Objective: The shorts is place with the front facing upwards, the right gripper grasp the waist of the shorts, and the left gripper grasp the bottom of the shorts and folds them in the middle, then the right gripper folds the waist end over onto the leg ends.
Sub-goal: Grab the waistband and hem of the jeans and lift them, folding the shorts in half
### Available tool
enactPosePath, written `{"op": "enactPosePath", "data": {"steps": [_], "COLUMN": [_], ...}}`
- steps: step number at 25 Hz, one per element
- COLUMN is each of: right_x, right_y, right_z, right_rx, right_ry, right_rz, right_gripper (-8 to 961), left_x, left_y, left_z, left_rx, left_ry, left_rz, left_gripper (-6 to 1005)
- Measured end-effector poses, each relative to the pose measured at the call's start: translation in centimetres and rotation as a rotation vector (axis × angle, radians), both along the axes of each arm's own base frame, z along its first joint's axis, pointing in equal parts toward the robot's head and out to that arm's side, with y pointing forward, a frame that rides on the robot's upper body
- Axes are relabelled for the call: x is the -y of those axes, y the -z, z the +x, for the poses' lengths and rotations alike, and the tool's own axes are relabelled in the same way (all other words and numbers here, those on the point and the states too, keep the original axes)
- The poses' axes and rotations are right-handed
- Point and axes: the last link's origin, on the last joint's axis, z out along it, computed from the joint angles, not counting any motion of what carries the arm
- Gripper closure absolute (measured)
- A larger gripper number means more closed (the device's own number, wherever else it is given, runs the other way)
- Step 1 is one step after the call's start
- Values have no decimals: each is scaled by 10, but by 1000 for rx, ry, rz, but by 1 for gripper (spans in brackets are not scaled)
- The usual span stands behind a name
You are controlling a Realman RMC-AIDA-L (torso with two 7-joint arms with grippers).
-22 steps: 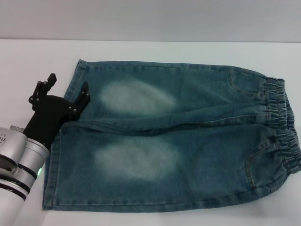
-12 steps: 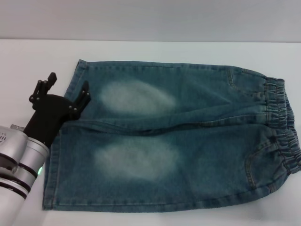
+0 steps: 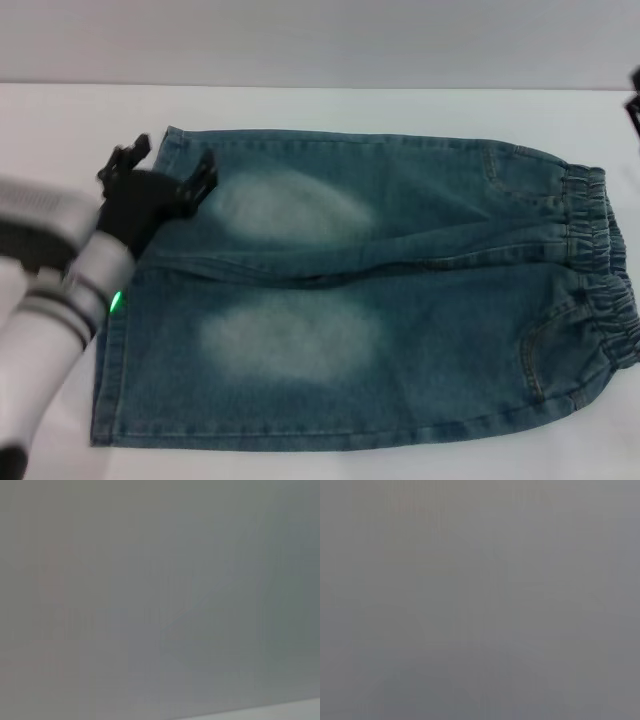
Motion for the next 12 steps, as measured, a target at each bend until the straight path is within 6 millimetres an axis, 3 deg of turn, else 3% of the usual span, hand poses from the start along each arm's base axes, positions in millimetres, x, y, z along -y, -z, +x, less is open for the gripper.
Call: {"op": "enactPosePath", "data": {"steps": [6, 12], "right_x": [-64, -104], "right_y": [12, -5], "right_z": [-22, -64], "right_rx": [-11, -90], "right_ry": [150, 281], "right_rz": [-202, -418], "right_gripper": [238, 238], "left_x": [-38, -50], "left_y": [-7, -35], "left_z": [23, 46], "left_rx": [-40, 61], "left_ry": [-46, -108], "left_rz": [-83, -68], "left_gripper": [177, 178]}}
